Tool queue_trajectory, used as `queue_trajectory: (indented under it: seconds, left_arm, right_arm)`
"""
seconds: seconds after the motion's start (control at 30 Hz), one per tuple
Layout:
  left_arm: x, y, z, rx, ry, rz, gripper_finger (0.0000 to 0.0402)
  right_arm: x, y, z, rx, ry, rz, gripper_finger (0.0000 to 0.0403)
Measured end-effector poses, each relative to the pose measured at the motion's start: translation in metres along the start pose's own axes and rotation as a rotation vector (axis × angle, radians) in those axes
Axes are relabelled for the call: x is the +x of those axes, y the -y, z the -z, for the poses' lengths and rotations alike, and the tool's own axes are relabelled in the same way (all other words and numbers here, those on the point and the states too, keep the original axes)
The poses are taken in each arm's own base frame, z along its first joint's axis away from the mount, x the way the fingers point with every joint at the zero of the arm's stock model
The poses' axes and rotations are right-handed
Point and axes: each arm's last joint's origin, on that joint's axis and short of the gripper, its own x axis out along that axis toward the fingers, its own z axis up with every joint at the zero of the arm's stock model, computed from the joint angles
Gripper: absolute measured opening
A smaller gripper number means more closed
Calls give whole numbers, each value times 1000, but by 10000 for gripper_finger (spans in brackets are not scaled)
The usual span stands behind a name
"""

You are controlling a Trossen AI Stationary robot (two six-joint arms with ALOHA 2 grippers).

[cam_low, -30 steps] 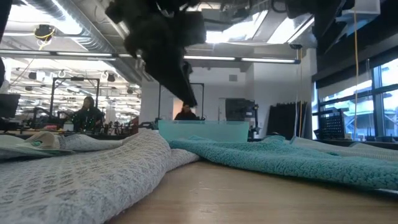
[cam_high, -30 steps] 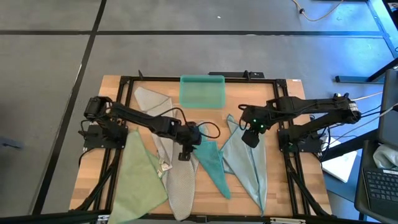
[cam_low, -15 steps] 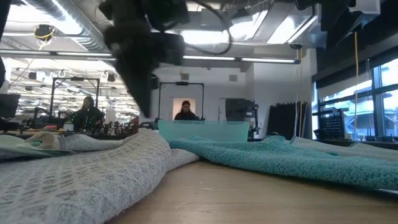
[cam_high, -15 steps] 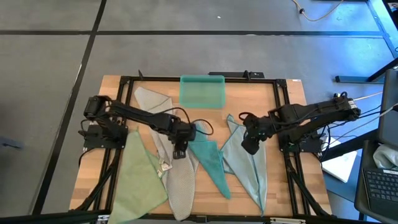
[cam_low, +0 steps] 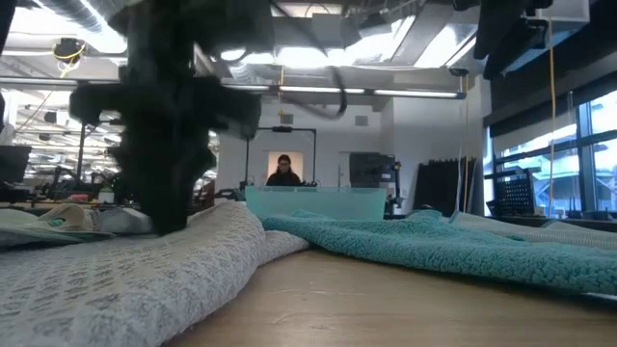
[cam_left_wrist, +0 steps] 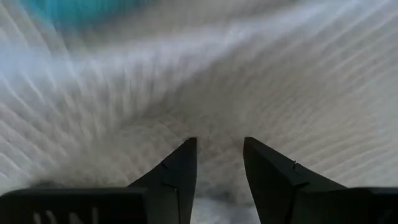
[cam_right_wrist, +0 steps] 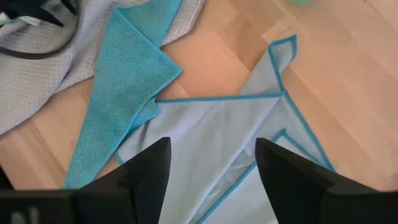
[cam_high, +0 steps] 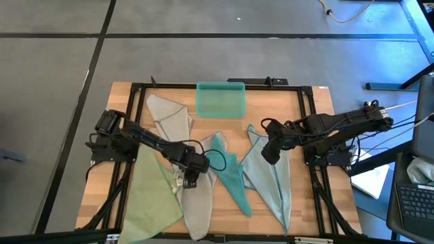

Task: Fold microfiber towels
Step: Fold the light blue towel

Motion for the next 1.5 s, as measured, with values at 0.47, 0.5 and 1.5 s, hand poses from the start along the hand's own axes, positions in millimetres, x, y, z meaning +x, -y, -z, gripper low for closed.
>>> queue_trajectory:
  seconds: [0.47, 0.5, 1.5]
  left_arm:
    - [-58, 18, -6, 508, 255, -126, 124]
    - [-57, 18, -6, 540, 254, -113, 124]
    - [-22, -15, -1, 742, -86, -51, 62]
  right_arm:
    - [0, 0, 0, -50, -15, -11, 236]
    - [0, 0, 0, -49, -13, -9, 236]
    - [11, 0, 3, -48, 41, 22, 236]
